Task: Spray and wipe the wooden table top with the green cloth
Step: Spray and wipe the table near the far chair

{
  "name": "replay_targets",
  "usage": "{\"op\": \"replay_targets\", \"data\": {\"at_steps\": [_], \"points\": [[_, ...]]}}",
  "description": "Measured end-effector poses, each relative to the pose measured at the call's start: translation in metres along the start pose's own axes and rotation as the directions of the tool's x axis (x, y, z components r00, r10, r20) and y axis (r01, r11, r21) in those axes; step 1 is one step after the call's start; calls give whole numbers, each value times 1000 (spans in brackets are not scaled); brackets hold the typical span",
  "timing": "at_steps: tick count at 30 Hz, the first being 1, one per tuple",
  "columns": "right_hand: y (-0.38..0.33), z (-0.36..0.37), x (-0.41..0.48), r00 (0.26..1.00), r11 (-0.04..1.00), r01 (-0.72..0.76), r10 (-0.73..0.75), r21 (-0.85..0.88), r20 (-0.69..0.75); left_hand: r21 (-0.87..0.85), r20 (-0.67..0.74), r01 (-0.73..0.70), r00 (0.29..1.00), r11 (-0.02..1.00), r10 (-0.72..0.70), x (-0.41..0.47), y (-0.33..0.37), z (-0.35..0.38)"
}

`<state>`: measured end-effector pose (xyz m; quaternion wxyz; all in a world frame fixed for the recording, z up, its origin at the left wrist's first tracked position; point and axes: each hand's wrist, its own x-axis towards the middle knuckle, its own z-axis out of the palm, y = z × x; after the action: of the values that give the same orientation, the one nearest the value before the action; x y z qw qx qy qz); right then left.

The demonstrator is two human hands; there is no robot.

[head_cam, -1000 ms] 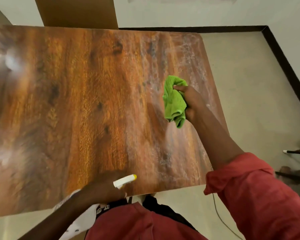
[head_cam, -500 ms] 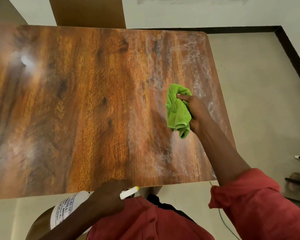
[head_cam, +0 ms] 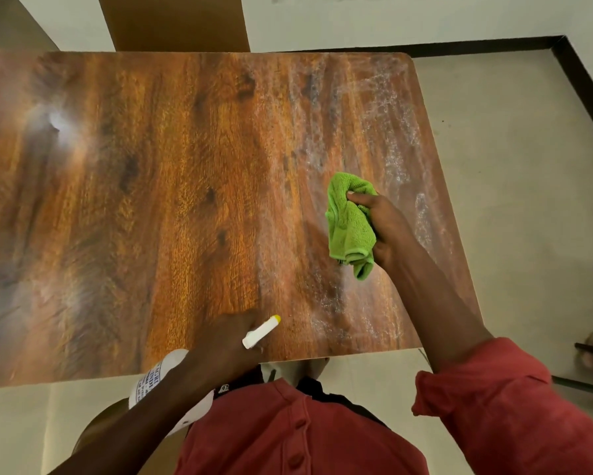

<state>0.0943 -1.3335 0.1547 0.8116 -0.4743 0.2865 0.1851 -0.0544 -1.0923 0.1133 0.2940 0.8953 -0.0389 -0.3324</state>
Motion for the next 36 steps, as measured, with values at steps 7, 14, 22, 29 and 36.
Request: {"op": "replay_targets", "data": {"at_steps": [7, 14, 22, 29, 36], "points": [[0, -4, -6, 1000, 1000, -12, 12, -11, 1, 13, -75, 27, 997, 1000, -26, 16, 10, -13], [-1, -3, -9, 1000, 999, -13, 12, -43, -20, -54, -155, 50, 986, 997, -58, 32, 16, -33], [4, -2, -13, 999, 997, -25, 23, -77, -27, -119, -277, 59, 957, 991, -91, 44, 21, -55], [14, 3, -18, 999, 988, -33, 28, -151, -38, -160, -316, 42, 944, 986, -91, 45, 22, -71], [22, -8, -31, 1000, 976, -12, 9, -217, -16, -210, -348, 75, 926, 975, -146, 47, 26, -80]]}}
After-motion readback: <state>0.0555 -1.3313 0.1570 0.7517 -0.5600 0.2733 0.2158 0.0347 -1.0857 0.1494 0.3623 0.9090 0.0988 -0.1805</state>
